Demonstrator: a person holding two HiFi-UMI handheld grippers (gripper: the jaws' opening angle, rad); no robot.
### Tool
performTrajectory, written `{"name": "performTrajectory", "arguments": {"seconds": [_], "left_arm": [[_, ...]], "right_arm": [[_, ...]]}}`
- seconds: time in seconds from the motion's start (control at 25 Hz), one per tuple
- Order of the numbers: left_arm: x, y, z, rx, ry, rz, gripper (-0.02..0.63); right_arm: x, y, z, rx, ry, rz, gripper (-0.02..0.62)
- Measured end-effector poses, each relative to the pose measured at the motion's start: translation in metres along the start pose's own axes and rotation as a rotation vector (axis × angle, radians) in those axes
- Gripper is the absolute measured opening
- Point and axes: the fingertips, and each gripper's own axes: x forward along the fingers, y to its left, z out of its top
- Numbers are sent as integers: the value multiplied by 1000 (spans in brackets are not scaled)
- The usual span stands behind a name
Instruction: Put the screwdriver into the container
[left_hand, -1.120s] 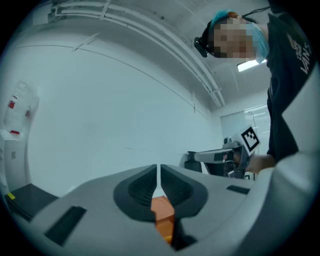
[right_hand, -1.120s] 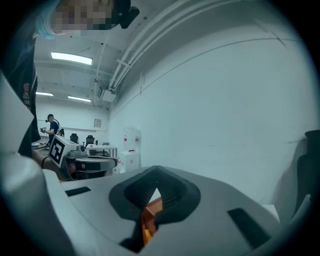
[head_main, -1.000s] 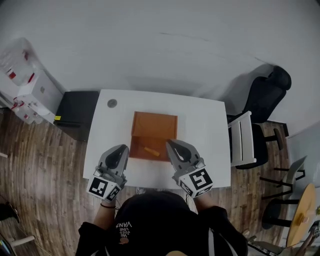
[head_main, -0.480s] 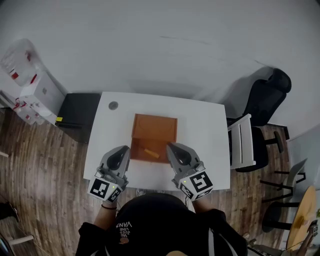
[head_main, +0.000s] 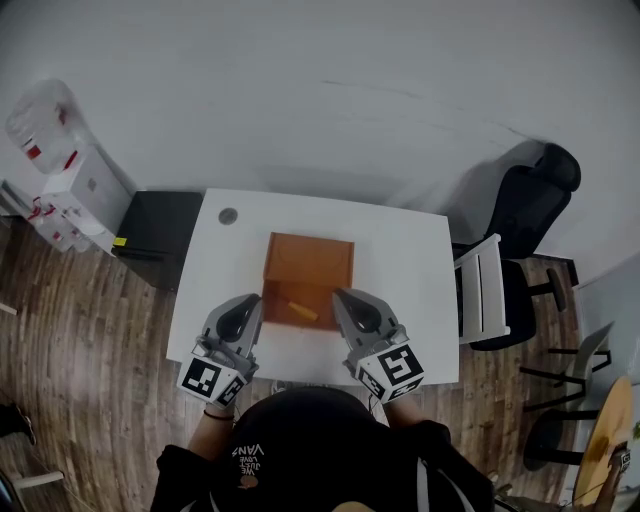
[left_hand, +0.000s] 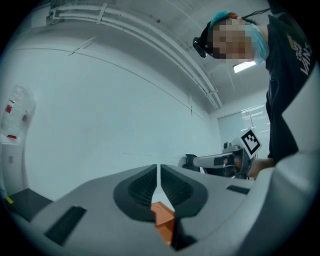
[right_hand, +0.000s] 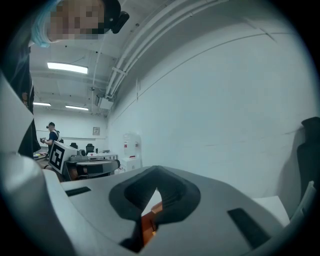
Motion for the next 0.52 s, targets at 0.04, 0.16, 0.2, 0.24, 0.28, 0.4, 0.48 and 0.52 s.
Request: {"name": "performTrajectory", "arguments": {"seconds": [0.04,0.16,0.2,0.24,0.28,0.4,0.48,0.52], "left_arm": [[0,0,0,1,0,0,31],[-1,-2,-1,1,4,-1,31],[-1,-3,-2,2,6,-2,31],[-1,-4,-2,2,8,-2,31],[-2,-5,-3,2,10,-2,31],[-4,-4,-2,2,11,0,31],[-4,-3,0,0,12,1,31],[-4,-3,1,-2,13,1,31]], "right_arm": [[0,0,0,-1,0,2,11],[-1,0,-1,-1,1,3,11],[-2,0,-1,-1,2,2,11],[-3,0,-2,-1,3,2,11],[-3,0,-2,0,5,1,11],[-3,1,-3,1,10,1,11],[-3,1,-3,1,11,2,11],[-2,1,-2,1,11,2,11]]}}
